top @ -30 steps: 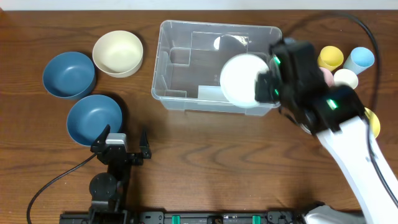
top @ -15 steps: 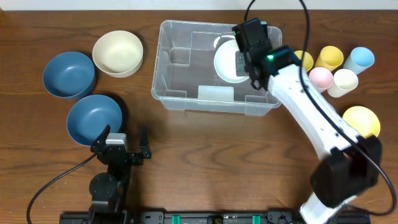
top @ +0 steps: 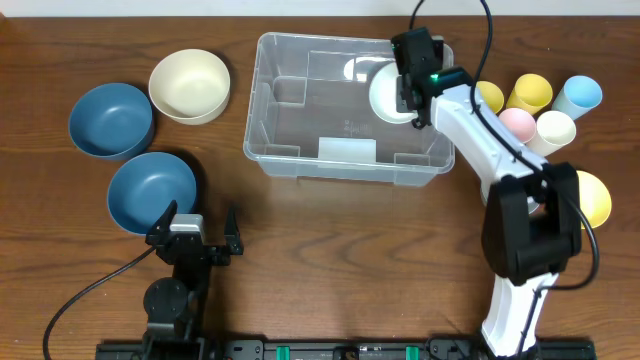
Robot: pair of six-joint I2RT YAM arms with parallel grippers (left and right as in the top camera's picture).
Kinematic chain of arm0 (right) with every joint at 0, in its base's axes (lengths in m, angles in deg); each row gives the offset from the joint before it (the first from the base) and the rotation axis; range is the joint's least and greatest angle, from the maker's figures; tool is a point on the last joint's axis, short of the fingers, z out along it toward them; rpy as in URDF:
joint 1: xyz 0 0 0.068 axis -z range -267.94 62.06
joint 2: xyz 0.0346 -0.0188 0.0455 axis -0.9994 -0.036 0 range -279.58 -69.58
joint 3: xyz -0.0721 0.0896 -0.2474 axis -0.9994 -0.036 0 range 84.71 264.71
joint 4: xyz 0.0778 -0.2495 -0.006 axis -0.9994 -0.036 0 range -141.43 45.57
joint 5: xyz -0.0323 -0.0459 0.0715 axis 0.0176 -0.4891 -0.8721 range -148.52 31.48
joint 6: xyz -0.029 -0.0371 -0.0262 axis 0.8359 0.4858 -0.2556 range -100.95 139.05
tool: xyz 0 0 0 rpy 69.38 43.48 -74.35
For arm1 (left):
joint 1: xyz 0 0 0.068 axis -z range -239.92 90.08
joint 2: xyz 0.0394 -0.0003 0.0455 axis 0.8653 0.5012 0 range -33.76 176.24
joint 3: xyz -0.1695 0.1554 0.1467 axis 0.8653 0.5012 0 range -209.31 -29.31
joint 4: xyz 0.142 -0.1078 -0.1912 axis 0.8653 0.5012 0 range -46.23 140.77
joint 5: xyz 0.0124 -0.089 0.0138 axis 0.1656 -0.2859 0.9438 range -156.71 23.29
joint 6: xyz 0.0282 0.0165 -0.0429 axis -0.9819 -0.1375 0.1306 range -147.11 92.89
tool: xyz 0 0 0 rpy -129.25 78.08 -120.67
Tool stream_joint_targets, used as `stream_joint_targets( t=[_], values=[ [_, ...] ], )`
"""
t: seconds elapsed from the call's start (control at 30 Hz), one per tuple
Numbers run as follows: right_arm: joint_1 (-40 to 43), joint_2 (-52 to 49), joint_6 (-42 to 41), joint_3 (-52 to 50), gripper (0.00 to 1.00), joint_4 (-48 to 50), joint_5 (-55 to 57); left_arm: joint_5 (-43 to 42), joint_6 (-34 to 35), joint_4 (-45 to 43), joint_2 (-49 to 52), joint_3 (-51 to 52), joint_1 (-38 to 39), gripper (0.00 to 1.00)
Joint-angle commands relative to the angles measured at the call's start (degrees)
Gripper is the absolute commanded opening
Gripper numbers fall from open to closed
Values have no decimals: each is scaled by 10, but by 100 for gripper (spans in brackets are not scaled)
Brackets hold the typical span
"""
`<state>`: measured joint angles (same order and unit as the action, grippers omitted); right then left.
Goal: Pack container
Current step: 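Lift the white bowl and lower it into the clear container, then open the right gripper and withdraw it from the container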
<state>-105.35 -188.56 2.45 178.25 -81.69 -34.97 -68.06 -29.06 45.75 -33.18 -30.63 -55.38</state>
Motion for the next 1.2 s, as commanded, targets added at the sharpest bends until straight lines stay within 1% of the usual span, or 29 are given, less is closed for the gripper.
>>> stream_joint_targets(
  t=[0.0, 0.23, 0.27, 0.3, 0.33, 0.37, 0.4, 0.47, 0.6, 0.73, 0.83, 0.9, 1.03, 1.17],
  values=[
    [5, -20, 15, 13, 1, 12, 1, 7, -8, 21, -3, 11, -3, 98],
    [5, -30, 26, 13, 1, 45, -15, 7, -8, 21, -3, 11, -3, 98],
    [5, -30, 26, 13, 3, 50, -15, 7, -8, 21, -3, 11, -3, 98],
    [5, -30, 33, 13, 11, 56, -16, 7, -8, 21, -3, 11, -3, 98],
    [5, -30, 42, 13, 22, 61, -19, 7, -8, 21, -3, 11, -3, 98],
    [3, -30, 50, 13, 29, 64, -20, 7, -8, 21, -3, 11, -3, 98],
    [2, -30, 54, 13, 33, 64, -19, 7, -8, 21, -3, 11, -3, 98],
    [-1, -30, 63, 13, 36, 64, -20, 7, -8, 21, -3, 11, -3, 98],
    [-13, -26, 82, 21, 38, 62, -20, 7, -8, 21, -3, 11, -3, 98],
    [-39, -14, 105, 60, 39, 42, -28, 7, -8, 21, -3, 11, -3, 98],
    [-68, 3, 104, 118, 41, -9, -31, 7, -8, 21, -3, 11, -3, 98],
    [-86, 15, 84, 163, 43, -61, -32, 7, -8, 21, -3, 11, -3, 98],
    [-104, 51, -17, 240, 48, -192, -34, 7, -8, 21, -3, 11, -3, 98],
    [-87, 113, -81, 256, 52, -279, -73, 6, -8, 21, -3, 11, -3, 98]
  ],
)
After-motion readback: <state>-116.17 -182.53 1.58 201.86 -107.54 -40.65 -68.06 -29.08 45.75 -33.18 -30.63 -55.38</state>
